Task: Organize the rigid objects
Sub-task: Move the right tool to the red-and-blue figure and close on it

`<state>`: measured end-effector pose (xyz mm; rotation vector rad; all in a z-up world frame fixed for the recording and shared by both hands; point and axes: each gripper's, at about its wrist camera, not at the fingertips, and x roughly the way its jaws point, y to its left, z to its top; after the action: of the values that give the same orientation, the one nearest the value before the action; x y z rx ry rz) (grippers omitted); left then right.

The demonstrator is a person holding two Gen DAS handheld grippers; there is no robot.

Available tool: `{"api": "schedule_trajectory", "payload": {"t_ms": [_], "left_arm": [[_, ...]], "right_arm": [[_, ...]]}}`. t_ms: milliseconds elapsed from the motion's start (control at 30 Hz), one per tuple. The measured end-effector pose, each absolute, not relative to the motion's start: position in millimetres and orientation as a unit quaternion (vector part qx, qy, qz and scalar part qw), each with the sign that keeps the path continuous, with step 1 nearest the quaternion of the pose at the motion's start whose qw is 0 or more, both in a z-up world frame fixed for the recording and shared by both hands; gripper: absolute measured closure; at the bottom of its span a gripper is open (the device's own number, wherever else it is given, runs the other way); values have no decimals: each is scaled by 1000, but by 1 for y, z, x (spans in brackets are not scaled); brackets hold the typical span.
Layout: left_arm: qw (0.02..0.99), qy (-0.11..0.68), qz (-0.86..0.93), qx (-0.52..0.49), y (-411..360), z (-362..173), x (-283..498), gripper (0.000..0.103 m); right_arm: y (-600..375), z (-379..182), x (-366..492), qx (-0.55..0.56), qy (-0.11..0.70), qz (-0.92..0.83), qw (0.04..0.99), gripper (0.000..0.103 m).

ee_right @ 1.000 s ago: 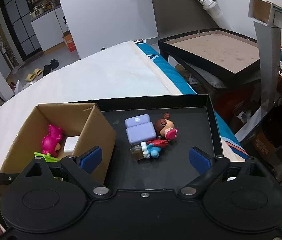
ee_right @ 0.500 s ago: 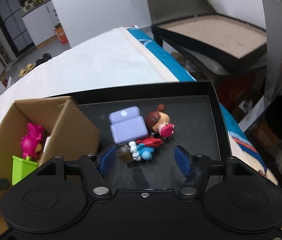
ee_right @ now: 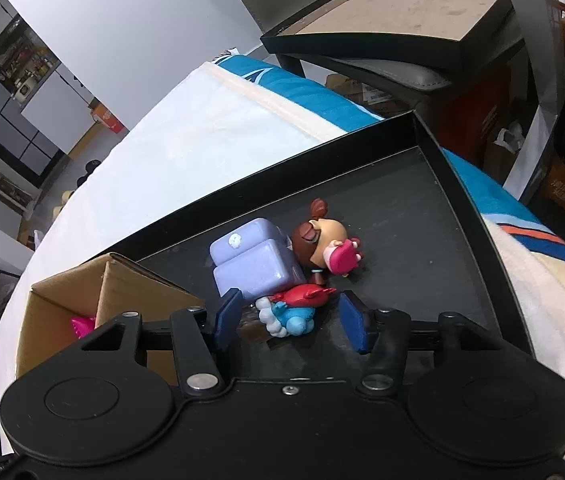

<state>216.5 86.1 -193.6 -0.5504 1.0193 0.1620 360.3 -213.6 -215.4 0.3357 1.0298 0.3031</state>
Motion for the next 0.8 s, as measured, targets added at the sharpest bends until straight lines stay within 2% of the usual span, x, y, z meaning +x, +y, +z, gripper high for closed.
{"api": "schedule_trajectory", "payload": {"t_ms": [567,600,633,667,800], "left_arm": [[834,482,77,-258,85,-193,217,79],[834,482,77,-258,85,-192,217,79],[834,481,77,-258,85,-192,217,79],[834,481,77,-258,84,-192,217,78],[835,481,76,-258,84,-192,216,78]], "right_arm": [[-212,-222,369,207,502,135,829,54],[-214,-223,369,217,508,131,823,55],[-217,-224,370,230,516,124,816,62],[-219,-225,371,238,522,120,810,65],[-223,-229,370,258,530,116,800,65]]}}
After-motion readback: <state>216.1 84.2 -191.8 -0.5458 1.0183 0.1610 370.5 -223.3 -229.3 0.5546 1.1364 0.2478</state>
